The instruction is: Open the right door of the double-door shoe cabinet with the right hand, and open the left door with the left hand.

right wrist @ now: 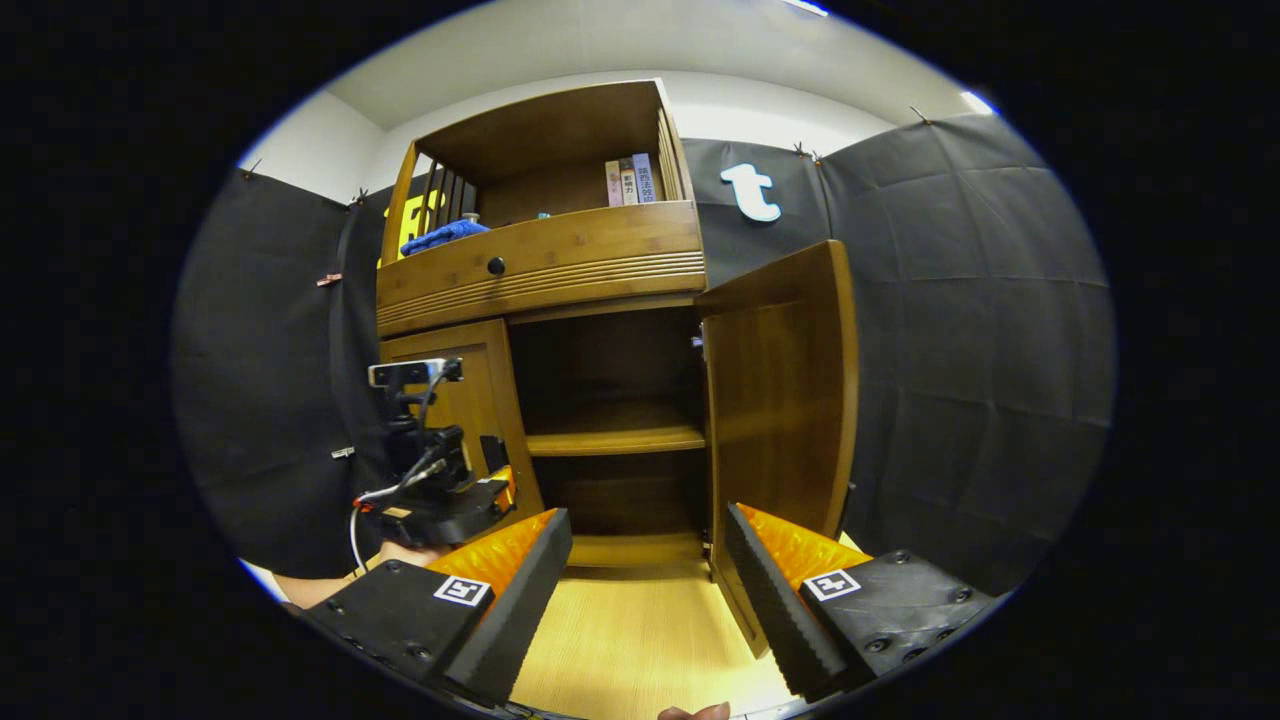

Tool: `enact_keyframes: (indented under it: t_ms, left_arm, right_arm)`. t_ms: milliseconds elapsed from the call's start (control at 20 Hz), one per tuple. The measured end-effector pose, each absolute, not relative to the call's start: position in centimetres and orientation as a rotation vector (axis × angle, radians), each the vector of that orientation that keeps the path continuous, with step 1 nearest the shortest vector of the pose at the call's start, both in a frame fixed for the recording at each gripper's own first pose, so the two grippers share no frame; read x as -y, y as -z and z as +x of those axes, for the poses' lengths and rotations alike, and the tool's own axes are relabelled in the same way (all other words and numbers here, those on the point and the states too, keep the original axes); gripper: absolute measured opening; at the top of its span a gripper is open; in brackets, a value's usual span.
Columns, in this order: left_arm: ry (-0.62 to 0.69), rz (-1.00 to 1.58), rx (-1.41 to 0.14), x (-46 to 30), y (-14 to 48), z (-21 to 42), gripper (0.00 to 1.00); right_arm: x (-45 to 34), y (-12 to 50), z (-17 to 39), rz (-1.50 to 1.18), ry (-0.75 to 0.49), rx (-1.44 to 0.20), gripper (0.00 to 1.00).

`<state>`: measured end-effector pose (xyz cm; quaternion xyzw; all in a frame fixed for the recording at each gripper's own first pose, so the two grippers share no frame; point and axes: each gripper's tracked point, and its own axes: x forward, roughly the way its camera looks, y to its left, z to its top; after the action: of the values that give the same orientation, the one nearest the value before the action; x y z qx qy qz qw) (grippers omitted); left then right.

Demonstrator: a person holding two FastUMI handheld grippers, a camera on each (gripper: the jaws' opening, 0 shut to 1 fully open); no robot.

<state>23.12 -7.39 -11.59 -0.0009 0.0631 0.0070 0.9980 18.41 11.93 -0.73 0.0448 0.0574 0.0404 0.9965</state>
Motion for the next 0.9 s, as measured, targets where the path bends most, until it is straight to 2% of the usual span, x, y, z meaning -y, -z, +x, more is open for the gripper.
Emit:
enact_keyframes:
  t_ms: [150, 200, 300, 450, 700, 900]
  left_arm:
    - [-0.028, 0.006, -0.136, 7.5, 12.2, 24.7, 0.62]
    - [-0.05, 0.041, -0.184, 7.7, 13.0, 25.7, 0.36]
    - [-0.053, 0.021, -0.202, 7.7, 13.2, 25.6, 0.36]
    - [-0.027, 0.023, -0.193, 7.6, 13.1, 25.1, 0.36]
    - [-0.032, 0.04, -0.189, 7.2, 12.0, 24.0, 0.3]
    - [-0.04, 0.037, -0.184, 5.6, 11.8, 19.5, 0.28]
  right_arm:
    - [-11.4, 1.2, 18.6, 0.067, -0.081, -0.124, 0.98]
    - [-10.9, 1.3, 18.6, 0.081, -0.033, -0.132, 1.0]
    - [-10.7, 1.1, 18.5, 0.087, -0.011, -0.128, 0.98]
    - [-10.7, 1.3, 18.4, 0.111, -0.001, -0.145, 1.0]
    - [-9.9, 1.1, 17.9, 0.125, 0.012, -0.14, 0.98]
    - [-10.4, 0.8, 16.4, 0.132, 0.019, -0.139, 0.98]
